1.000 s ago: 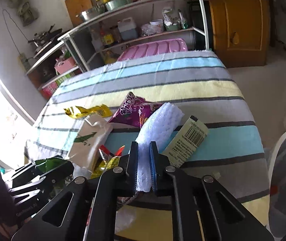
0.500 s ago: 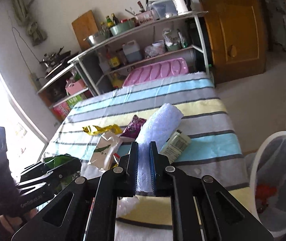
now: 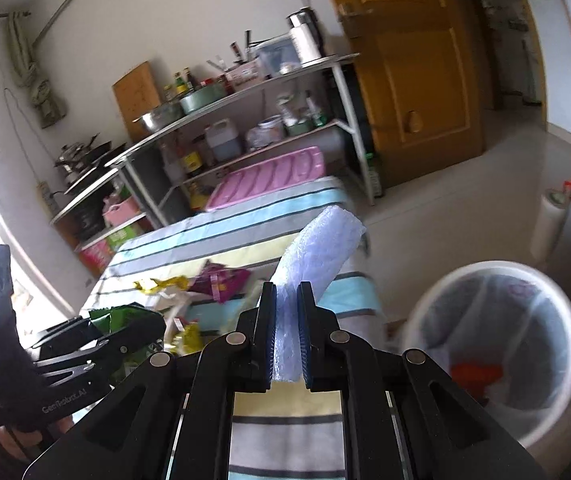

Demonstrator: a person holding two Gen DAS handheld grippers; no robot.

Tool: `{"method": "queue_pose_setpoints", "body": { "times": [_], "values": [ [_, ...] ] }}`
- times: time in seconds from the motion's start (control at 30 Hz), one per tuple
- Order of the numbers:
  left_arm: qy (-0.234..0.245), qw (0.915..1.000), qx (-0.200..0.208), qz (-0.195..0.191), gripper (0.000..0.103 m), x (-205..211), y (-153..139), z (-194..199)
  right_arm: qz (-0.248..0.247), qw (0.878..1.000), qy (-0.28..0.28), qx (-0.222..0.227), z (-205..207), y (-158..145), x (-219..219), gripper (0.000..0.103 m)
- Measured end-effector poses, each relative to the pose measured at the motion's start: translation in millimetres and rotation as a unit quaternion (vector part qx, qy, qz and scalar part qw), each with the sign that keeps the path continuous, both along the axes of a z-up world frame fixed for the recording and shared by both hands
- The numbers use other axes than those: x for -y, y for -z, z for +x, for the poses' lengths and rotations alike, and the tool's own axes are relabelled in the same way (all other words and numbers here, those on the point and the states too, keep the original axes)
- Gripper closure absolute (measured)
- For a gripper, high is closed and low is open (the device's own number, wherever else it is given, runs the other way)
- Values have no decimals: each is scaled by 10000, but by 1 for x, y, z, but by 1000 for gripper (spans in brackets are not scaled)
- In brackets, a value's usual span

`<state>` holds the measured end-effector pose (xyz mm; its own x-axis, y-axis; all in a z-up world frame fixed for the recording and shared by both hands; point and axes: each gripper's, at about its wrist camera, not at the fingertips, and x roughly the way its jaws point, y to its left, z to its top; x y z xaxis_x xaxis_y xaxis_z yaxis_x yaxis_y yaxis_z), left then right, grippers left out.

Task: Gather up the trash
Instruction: 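Carry the green bag and foam sleeve over the bin and open both tools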

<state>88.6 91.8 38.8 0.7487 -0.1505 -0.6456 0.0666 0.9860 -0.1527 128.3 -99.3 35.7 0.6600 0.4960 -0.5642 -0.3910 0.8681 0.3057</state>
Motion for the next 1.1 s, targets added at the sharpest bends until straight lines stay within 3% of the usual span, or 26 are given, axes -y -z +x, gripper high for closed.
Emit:
{"method": "queue_pose_setpoints", "body": {
  "times": [0.23, 0.6, 1.1],
  "values": [
    [611, 9981, -28, 47, 62, 62, 2, 18, -156, 9982, 583, 25, -1, 4, 59, 92],
    [1420, 9895, -237, 153, 62, 151, 18, 40, -520, 9908, 1205, -320, 2, 33, 128, 92],
    [1660, 9841, -583, 240, 61, 190, 43, 61, -823, 9805, 1566, -855, 19, 77, 163, 90]
  ]
}}
